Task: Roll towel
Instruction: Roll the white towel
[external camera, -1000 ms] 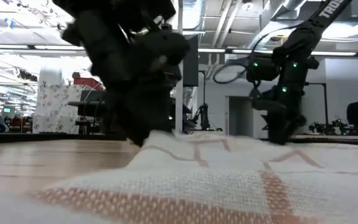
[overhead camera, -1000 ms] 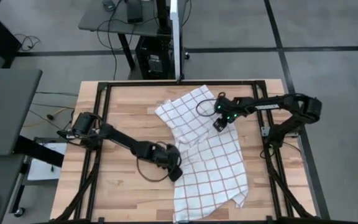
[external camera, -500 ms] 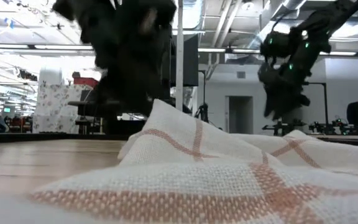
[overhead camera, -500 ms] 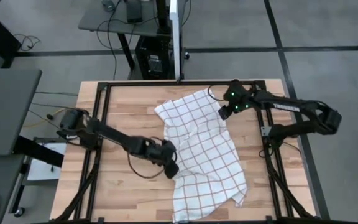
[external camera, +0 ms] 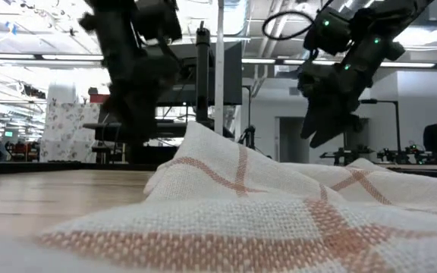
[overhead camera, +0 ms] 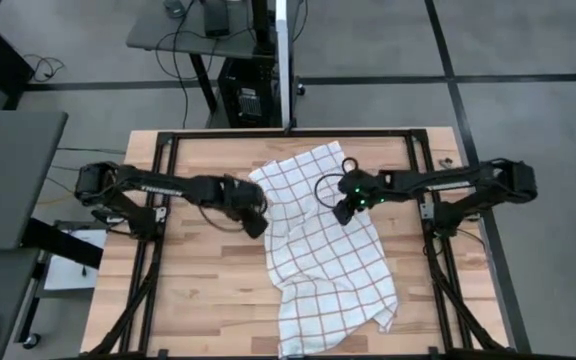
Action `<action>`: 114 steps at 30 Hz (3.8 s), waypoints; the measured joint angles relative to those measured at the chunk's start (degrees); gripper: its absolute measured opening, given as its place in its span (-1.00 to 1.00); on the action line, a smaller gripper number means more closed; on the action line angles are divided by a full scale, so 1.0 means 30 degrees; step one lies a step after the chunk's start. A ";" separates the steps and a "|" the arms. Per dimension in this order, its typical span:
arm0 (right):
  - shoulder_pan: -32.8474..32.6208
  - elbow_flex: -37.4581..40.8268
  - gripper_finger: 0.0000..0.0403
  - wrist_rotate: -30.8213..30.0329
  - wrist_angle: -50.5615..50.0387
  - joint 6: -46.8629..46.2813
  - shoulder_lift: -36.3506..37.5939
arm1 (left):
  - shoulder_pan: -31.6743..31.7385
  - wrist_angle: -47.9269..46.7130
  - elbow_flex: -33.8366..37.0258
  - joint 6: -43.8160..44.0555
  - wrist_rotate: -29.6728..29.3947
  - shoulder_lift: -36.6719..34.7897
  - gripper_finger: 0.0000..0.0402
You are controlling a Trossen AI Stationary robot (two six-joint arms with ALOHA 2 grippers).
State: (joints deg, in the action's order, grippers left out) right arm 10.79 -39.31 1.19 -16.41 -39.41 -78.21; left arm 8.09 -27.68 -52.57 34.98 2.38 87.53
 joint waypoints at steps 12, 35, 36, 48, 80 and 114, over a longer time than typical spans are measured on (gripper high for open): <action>-0.0857 -0.0022 -0.11 -0.0383 0.2024 -0.4106 -0.1545 | 0.3515 0.6584 0.3026 -0.2746 0.2767 0.1537 0.05; -0.0984 -0.0036 -0.11 -0.0669 0.3207 -0.4104 -0.1626 | 0.3464 1.1012 0.2337 -0.1953 0.3066 0.4289 -0.93; -0.0984 -0.0036 -0.11 -0.0670 0.3321 -0.3783 -0.1626 | 0.3433 1.0477 0.2326 -0.1833 0.3066 0.3942 -0.94; 0.3043 -0.0044 -0.11 -0.0925 0.4685 0.0051 -0.3267 | 0.1797 0.2717 0.0953 -0.1147 -0.0194 -0.2387 -1.00; 0.4235 -0.0066 -0.11 0.2419 0.1212 0.1453 -0.2333 | 0.4169 -0.0989 0.0895 -0.3309 -0.0348 -0.2601 -0.25; -0.3300 -0.0146 -0.11 -0.1953 0.3259 -0.6413 -0.3054 | 0.4002 0.7811 0.4836 -2.5557 -0.4836 0.0222 -0.13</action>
State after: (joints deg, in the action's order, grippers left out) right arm 0.89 -39.75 -4.67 -6.63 -58.65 -87.37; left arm 20.09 -4.25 -38.06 -41.69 -12.13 88.19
